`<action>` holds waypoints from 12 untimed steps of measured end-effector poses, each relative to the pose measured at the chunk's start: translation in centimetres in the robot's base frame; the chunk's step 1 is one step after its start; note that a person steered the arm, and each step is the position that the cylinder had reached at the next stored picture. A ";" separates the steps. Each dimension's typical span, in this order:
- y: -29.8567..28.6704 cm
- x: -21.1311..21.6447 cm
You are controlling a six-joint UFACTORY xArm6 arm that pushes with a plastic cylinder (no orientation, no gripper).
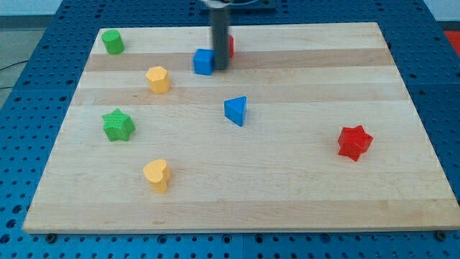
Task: Move your arm to the left of the blue cube
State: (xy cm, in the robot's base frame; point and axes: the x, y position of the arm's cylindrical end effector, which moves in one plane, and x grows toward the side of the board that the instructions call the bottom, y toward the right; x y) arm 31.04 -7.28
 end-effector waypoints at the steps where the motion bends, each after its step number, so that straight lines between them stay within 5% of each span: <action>1: -8.0 -0.2; 3: -12.1 -1.4; 4: -9.9 2.6; 6: -21.9 9.4; 7: -23.2 9.1; 10: -21.2 -0.4; 12: -23.1 -1.1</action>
